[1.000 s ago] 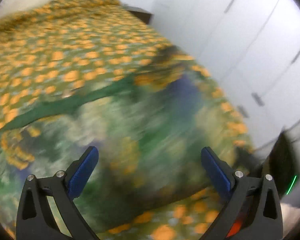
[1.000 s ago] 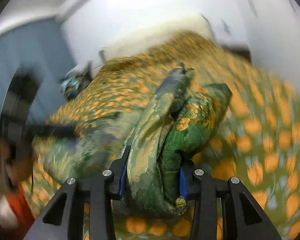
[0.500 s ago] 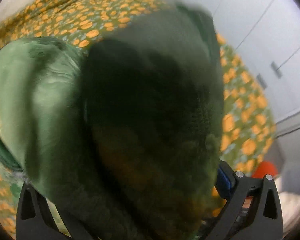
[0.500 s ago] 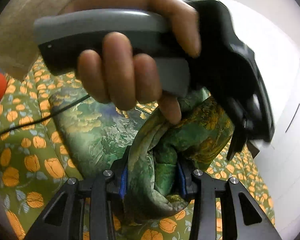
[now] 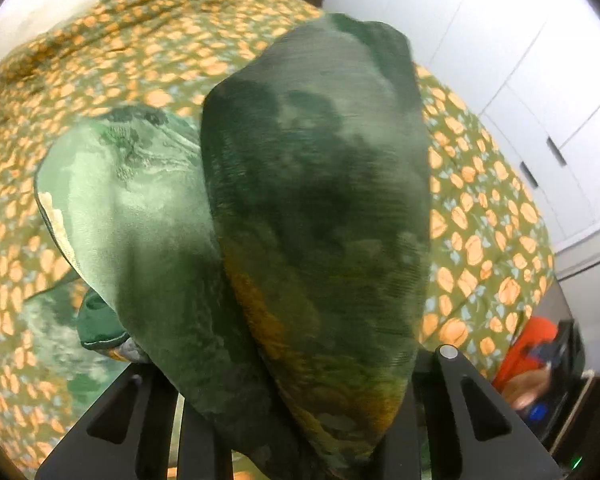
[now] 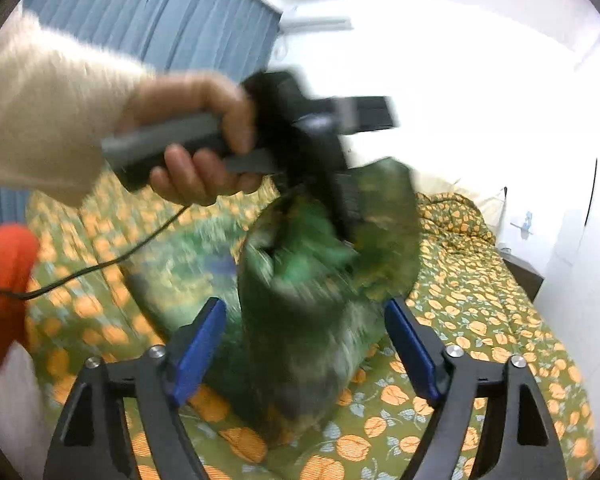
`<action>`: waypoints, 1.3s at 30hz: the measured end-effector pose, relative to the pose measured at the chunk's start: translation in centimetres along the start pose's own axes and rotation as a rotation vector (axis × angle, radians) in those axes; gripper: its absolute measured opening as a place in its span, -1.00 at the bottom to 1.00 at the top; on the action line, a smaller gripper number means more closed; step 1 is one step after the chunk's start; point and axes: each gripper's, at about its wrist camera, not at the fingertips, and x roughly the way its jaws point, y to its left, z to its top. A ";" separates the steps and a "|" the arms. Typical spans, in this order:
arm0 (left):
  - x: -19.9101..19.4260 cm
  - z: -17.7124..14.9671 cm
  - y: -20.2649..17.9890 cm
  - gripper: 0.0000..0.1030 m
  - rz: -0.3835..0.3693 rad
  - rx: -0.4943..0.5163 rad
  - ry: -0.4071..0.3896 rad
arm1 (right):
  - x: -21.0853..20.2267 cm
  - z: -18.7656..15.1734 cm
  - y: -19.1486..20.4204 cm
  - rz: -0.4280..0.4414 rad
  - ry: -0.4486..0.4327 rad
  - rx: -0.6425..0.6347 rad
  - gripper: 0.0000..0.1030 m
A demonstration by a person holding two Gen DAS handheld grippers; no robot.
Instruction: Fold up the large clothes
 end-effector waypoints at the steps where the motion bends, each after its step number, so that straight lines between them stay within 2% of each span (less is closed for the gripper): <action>1: -0.4 -0.3 0.9 -0.45 0.004 -0.006 -0.004 | -0.3 0.1 -0.3 0.002 -0.004 0.020 0.61; 3: -1.2 -1.0 3.2 -0.43 0.012 -0.014 -0.015 | -0.3 0.1 -1.0 0.007 0.009 0.073 0.61; 6: -1.6 -2.5 6.7 -0.38 0.034 -0.030 -0.030 | 0.8 -0.6 -1.9 0.022 0.083 0.162 0.61; 10: -1.1 -4.8 11.5 -0.34 0.045 -0.112 -0.033 | 1.8 -1.1 -1.9 0.048 0.164 0.228 0.58; 14: 0.4 -7.2 15.5 -0.32 0.047 -0.177 -0.026 | 3.8 -0.7 -1.0 0.091 0.229 0.266 0.36; 16: 1.3 -8.5 18.0 -0.28 0.035 -0.225 -0.023 | 5.7 0.2 -0.5 0.113 0.254 0.286 0.24; 19: 2.9 -10.4 21.2 -0.20 -0.053 -0.318 -0.029 | 9.7 2.8 0.4 0.155 0.267 0.307 0.15; 22: 3.9 -11.5 22.0 -0.07 -0.128 -0.368 -0.070 | 14.9 6.1 2.2 0.207 0.269 0.275 0.14; 25: 4.5 -12.0 22.2 0.05 -0.165 -0.381 -0.106 | 21.1 8.2 4.8 0.267 0.300 0.226 0.14; 27: 4.6 -12.6 22.3 0.16 -0.203 -0.399 -0.126 | 25.4 7.9 6.4 0.318 0.338 0.217 0.14; 30: 4.7 -14.3 22.9 0.25 -0.212 -0.403 -0.138 | 30.6 4.1 8.5 0.391 0.479 0.213 0.17; 32: 5.2 -15.7 23.2 0.26 -0.214 -0.383 -0.120 | 31.6 1.7 9.1 0.422 0.500 0.224 0.17; 35: 5.4 -16.3 22.3 0.26 -0.178 -0.341 -0.145 | 31.2 0.4 10.2 0.402 0.469 0.177 0.17; 39: 5.7 -16.1 22.6 0.26 -0.215 -0.392 -0.156 | 31.9 0.0 10.4 0.387 0.474 0.175 0.17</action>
